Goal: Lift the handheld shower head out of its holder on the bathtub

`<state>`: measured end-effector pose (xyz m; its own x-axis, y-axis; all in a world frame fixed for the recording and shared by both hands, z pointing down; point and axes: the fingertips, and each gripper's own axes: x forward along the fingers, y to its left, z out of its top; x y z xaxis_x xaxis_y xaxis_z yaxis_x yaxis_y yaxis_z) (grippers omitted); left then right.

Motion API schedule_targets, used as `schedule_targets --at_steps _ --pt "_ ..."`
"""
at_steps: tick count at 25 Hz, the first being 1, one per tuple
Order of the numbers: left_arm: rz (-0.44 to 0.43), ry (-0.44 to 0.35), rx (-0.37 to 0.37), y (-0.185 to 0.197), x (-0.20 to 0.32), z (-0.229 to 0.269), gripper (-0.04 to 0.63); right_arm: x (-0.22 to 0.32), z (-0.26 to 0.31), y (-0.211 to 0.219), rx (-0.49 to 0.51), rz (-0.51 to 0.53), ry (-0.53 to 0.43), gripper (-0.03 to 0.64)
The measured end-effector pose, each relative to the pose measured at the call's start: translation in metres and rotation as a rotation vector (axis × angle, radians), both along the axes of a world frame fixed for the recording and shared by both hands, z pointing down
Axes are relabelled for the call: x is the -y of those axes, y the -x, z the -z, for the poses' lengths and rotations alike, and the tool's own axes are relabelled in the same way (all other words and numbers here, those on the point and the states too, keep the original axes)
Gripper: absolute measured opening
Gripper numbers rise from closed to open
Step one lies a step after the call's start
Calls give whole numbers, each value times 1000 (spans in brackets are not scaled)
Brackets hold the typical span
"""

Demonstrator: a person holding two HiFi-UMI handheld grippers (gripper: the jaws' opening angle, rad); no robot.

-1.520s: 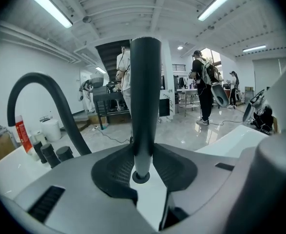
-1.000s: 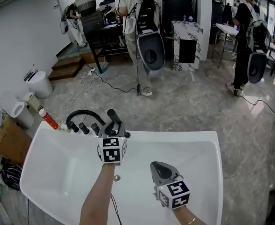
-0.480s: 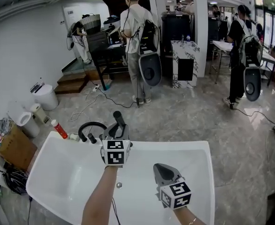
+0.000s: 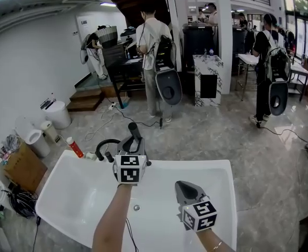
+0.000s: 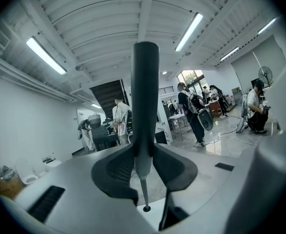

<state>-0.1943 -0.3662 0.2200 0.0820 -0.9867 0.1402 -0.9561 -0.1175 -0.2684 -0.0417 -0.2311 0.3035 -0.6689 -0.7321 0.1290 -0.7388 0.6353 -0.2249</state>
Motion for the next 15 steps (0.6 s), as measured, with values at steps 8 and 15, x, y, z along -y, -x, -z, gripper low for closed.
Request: schedule_targets --at_steps 8,15 --pt "-6 -37 27 -26 -53 38 130 -42 37 -14 17 17 -48 6" --pt "-12 -66 22 -47 -89 66 130 -69 57 -24 45 30 -66 6"
